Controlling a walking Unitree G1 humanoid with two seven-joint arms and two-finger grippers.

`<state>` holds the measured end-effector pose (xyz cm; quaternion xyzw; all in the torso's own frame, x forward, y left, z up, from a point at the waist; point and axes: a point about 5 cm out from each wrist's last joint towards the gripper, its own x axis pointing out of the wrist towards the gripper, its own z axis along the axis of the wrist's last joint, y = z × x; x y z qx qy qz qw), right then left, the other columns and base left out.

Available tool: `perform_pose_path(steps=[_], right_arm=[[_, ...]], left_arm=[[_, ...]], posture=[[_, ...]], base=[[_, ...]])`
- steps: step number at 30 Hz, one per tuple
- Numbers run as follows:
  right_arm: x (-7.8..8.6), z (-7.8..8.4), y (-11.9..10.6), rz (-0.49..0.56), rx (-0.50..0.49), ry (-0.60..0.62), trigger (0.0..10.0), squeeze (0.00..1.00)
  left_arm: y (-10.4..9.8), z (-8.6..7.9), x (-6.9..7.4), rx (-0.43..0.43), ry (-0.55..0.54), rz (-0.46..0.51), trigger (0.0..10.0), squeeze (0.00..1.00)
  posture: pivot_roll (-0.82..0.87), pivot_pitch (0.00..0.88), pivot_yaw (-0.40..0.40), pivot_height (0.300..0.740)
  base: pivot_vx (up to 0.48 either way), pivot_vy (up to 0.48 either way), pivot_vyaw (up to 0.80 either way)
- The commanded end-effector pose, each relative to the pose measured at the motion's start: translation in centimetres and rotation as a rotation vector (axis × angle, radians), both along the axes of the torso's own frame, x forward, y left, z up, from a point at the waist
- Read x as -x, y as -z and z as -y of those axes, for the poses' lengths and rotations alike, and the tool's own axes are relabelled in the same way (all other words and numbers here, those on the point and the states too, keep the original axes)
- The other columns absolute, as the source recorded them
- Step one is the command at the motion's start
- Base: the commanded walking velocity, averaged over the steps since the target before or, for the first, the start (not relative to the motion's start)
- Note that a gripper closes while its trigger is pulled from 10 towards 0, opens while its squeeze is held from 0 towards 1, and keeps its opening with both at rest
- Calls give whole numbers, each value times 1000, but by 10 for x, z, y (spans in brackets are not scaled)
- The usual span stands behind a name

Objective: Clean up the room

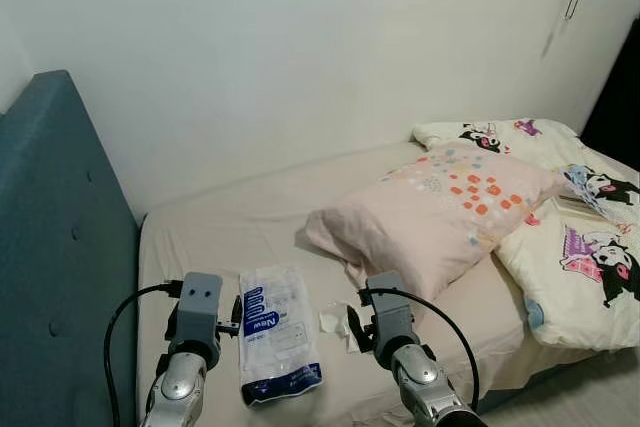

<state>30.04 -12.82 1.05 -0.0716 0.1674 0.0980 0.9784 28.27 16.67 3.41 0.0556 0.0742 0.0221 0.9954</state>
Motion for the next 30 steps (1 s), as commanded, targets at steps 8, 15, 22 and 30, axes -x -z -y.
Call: perform_pose_path(steps=[8, 15, 22, 30], right_arm=[[2, -4, 2, 0, 16, -22, 10000, 0], [3, -7, 2, -1, 27, -40, 10000, 0], [2, -7, 2, 1, 26, -41, 10000, 0], [2, -7, 1, 1, 29, -44, 10000, 0]], left_arm=[[1, -4, 1, -13, -8, -8, 10000, 0], [1, -4, 1, -14, -7, -7, 10000, 0], [0, -3, 1, -13, -8, -5, 10000, 0], [-1, -4, 0, -10, -13, 5, 10000, 0]], posture=[[13, 20, 3, 740], [13, 23, 3, 740], [13, 23, 2, 740], [14, 19, 2, 740]], base=[[0, 0, 0], [0, 0, 800], [0, 0, 800], [0, 0, 800]])
